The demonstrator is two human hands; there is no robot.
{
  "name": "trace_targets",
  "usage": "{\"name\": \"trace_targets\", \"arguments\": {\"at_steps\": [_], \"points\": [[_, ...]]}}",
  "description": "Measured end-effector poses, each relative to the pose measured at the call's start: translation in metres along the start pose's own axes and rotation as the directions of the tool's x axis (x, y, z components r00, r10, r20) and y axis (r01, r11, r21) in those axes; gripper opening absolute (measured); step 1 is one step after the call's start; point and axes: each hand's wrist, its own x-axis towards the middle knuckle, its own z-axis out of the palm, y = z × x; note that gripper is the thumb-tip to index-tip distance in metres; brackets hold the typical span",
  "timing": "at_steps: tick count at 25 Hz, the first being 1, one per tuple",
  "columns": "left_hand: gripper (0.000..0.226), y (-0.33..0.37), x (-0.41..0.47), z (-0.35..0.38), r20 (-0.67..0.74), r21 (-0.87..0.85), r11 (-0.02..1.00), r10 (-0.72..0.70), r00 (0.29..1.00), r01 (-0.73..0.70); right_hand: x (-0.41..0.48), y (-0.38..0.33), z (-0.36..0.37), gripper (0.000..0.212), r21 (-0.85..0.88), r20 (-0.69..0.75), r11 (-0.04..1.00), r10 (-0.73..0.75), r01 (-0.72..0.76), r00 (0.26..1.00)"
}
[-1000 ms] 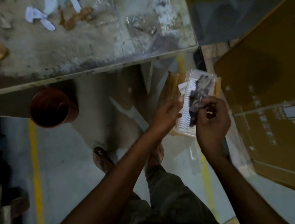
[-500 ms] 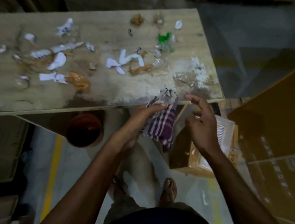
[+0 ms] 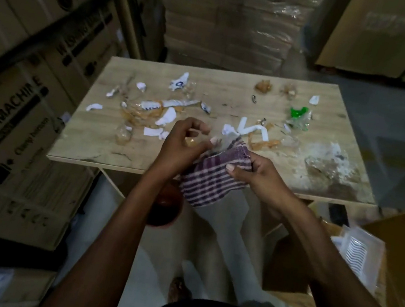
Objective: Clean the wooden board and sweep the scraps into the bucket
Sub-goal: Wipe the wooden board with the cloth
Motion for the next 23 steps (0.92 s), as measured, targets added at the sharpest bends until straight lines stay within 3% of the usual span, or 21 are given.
{"name": "trace_targets", "arguments": {"at_steps": [2, 5, 7, 10, 12, 14, 17, 20, 23], "points": [[0.023, -0.001, -0.005, -0.02, 0.111, 0.025, 0.994, 0.1, 0.989, -0.103, 0.01, -0.004, 0.018, 0.024, -0.014, 0.011, 1.0, -0.025, 0.025, 1.0], [0.044, -0.003, -0.015, -0.032, 0.318, 0.026, 0.998, 0.046, 0.947, -0.057, 0.027, -0.011, 0.032, 0.012, -0.105, 0.047, 0.991, -0.078, 0.082, 0.996], [0.053, -0.014, -0.015, -0.036, 0.32, 0.021, 0.999, 0.033, 0.947, -0.041, 0.04, -0.012, 0.037, 0.014, -0.141, 0.029, 0.986, -0.084, 0.087, 0.996], [0.039, -0.025, -0.015, -0.041, 0.183, -0.015, 0.999, -0.026, 0.983, 0.029, 0.068, -0.002, 0.048, 0.039, -0.216, -0.029, 0.975, -0.06, 0.053, 0.998], [0.03, -0.024, -0.014, -0.045, 0.067, -0.093, 0.991, -0.094, 0.993, 0.1, 0.086, 0.007, 0.063, 0.076, -0.03, -0.074, 0.997, 0.068, -0.07, 0.995], [0.027, -0.024, -0.011, -0.05, -0.059, -0.179, 0.976, -0.14, 0.988, 0.127, 0.098, 0.008, 0.081, 0.091, 0.172, 0.038, 0.959, 0.223, -0.227, 0.974], [0.028, -0.032, 0.001, -0.057, -0.229, -0.226, 0.961, -0.211, 0.95, 0.159, 0.11, 0.017, 0.103, 0.075, 0.274, 0.239, 0.889, 0.306, -0.366, 0.922], [0.028, -0.054, 0.009, -0.068, -0.428, -0.102, 0.975, -0.223, 0.876, 0.199, 0.125, 0.016, 0.125, 0.04, 0.226, 0.231, 0.923, 0.259, -0.31, 0.938], [0.031, -0.075, 0.014, -0.09, -0.55, -0.132, 0.971, -0.241, 0.8, 0.201, 0.144, 0.014, 0.157, 0.034, 0.257, 0.341, 0.918, 0.206, -0.302, 0.917]]}}
